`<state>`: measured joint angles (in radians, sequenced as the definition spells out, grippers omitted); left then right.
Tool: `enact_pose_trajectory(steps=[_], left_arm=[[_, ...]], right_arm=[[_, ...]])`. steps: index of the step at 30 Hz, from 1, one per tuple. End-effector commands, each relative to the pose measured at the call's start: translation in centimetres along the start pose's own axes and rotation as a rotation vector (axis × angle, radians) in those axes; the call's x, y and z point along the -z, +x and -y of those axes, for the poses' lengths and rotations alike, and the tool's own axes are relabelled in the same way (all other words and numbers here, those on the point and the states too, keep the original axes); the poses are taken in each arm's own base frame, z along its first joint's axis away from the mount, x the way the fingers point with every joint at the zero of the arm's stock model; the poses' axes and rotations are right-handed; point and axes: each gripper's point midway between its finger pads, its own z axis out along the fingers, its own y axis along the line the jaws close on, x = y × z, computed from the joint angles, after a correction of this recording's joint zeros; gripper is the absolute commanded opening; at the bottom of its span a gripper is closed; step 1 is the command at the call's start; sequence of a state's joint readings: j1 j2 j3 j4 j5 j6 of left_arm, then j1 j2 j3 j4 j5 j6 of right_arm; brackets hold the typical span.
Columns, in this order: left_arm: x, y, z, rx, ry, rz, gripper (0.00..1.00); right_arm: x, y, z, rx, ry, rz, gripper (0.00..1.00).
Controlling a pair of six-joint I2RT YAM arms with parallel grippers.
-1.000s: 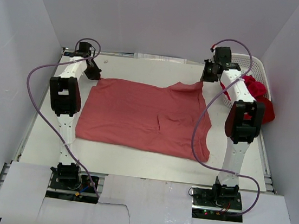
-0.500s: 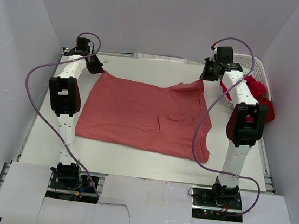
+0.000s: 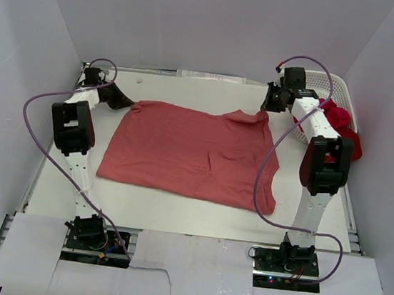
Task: Fold and stack the t-shirts
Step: Grap the side of the flattened tshirt furthest away from the robot with both arms, then fold the other side of the tshirt into a rectangle
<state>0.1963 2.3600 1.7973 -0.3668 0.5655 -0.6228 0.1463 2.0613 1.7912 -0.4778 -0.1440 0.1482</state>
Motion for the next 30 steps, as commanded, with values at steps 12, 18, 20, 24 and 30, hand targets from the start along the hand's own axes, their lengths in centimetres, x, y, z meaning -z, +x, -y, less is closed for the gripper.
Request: enact_pose_trajectory(steps=[12, 18, 20, 24, 30], left_arm=[[8.0, -4.5, 8.9, -0.166, 0.271, 0.165, 0.0], [7.9, -4.0, 8.9, -0.17, 0.283, 0.145, 0.0], [7.9, -4.0, 8.6, -0.172, 0.268, 0.151, 0.0], [8.1, -3.9, 8.3, -0.173, 0.244, 0.164, 0.0], [8.2, -3.8, 8.1, -0.164, 0.236, 0.165, 0.0]], right_arm=[[2.8, -0.7, -2.3, 0.015, -0.118, 0.077, 0.08], [4.1, -0.3, -2.8, 0.005, -0.153, 0.097, 0.08], [4.8, -0.5, -2.9, 0.007, -0.154, 0.107, 0.08], [6.3, -0.7, -2.8, 0.01, -0.142, 0.13, 0.08], [8.4, -0.9, -2.4, 0.011, -0.129, 0.164, 0.08]])
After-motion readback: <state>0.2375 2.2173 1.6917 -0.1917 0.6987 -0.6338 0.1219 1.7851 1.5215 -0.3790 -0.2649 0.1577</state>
